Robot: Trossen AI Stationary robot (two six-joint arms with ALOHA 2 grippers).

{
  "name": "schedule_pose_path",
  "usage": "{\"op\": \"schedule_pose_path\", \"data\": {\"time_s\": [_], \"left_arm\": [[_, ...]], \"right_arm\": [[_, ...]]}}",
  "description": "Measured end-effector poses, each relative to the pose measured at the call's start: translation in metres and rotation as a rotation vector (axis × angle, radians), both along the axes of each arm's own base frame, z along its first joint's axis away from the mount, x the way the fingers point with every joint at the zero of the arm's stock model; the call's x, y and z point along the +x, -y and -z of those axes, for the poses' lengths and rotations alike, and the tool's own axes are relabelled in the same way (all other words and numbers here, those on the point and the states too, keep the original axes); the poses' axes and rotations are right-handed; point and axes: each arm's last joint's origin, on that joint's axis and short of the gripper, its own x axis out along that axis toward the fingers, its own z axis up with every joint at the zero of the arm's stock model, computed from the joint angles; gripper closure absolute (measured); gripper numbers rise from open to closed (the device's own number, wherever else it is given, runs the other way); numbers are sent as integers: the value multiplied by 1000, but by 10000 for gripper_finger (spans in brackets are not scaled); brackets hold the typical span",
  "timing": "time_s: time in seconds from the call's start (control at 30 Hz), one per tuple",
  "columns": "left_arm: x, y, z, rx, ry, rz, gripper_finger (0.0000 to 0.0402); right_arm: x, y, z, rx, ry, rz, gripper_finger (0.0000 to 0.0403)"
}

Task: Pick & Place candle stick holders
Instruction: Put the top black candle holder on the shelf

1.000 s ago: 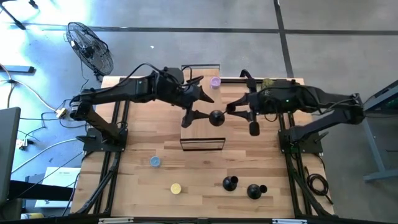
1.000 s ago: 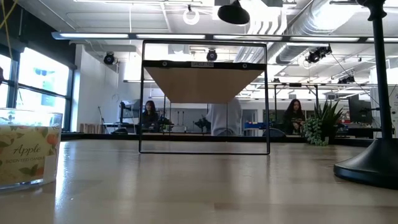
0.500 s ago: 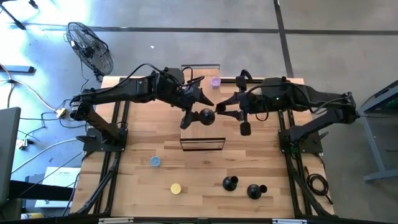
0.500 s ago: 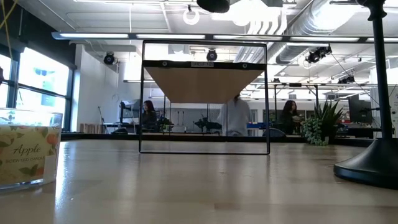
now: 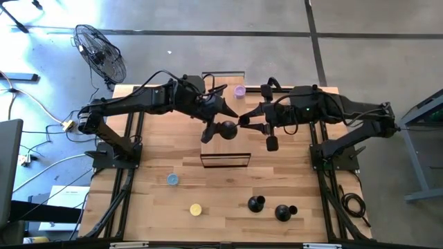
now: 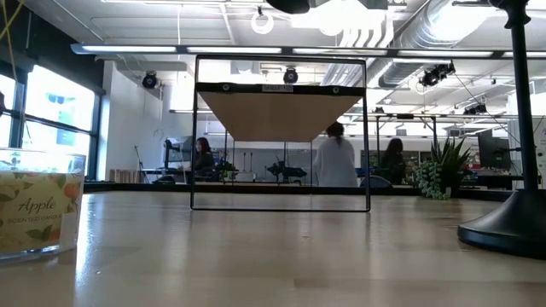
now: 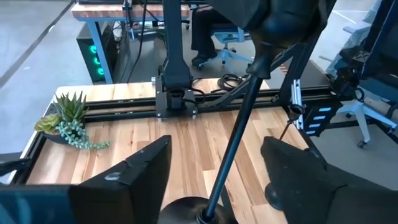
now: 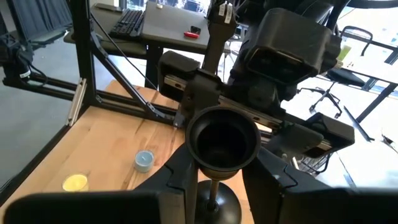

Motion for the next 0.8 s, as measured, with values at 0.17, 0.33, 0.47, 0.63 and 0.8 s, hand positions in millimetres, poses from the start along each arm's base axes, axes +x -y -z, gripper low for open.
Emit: {"op": "schedule_pose_path", "data": {"time_s": [0.17,0.33,0.47,0.63,0.8], "left_arm": [[2,0,1,4,0,2,201],[6,-1,6,26,-7,6,232],[9,-1,7,28,-4,7,258],[13,-2,11,56,-11,18,303],[13,-1,12,87,-9,37,377]], "right_arm": [[0,0,0,-1,0,0,314],[0,0,0,-4,-1,-6,314],[0,0,1,-8,-2,-6,314],[0,0,1,-15,-3,-8,314],[0,0,1,-15,-3,-4,314]]}}
